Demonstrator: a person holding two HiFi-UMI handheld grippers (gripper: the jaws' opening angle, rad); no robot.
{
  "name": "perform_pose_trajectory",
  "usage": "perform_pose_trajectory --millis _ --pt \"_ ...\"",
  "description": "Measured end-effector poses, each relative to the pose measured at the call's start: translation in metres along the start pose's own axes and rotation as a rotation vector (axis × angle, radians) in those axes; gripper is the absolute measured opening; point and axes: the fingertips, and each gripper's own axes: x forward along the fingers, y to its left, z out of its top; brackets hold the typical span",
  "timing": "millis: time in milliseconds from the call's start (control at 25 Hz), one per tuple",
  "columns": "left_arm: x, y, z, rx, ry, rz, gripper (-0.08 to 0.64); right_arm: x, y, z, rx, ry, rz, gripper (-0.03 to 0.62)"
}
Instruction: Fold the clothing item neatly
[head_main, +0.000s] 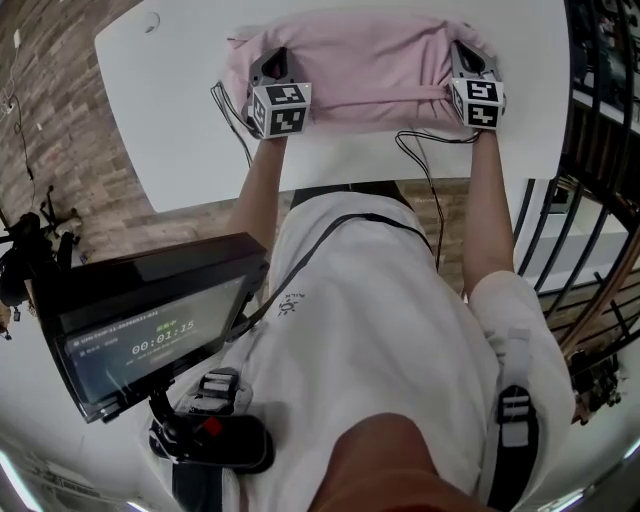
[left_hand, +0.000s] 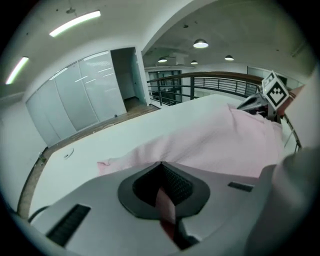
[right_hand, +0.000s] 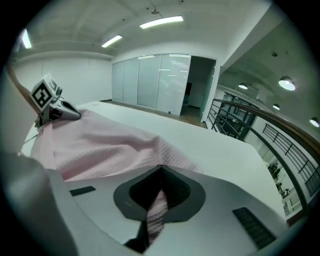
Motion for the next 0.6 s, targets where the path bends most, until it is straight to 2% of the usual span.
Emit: perform_pose_trajectory --millis 120,240,280,400,520,600 --pt "0.004 0.011 -0.004 -0.046 -0.011 -0.009 0.003 0.005 -0.016 -0.007 0.002 0.009 -0.02 0.003" --pt "0.009 0.028 -0.009 -0.14 0.019 -0.024 0.003 0.013 -0.026 -0.004 0.003 0.018 -0.013 0.003" --pt "0.012 0.031 -0.01 -0.145 0.026 -0.034 0.002 0.015 -0.027 -0.003 0.004 0.023 -0.009 0.002" --pt "0.016 0.03 -0.007 -0.085 0.024 -0.024 0.003 0.015 -0.028 0.002 0.012 0.012 -0.013 0.003" --pt "0.0 0.033 0.008 -0.08 -0.035 0.017 0.003 -0.009 -0.02 0.02 0.03 -0.069 -0.02 0.003" --pt "-0.019 0.027 0.021 -0.088 -0.083 0.015 0.002 -0.031 -0.008 0.027 0.064 -0.121 -0.003 0.003"
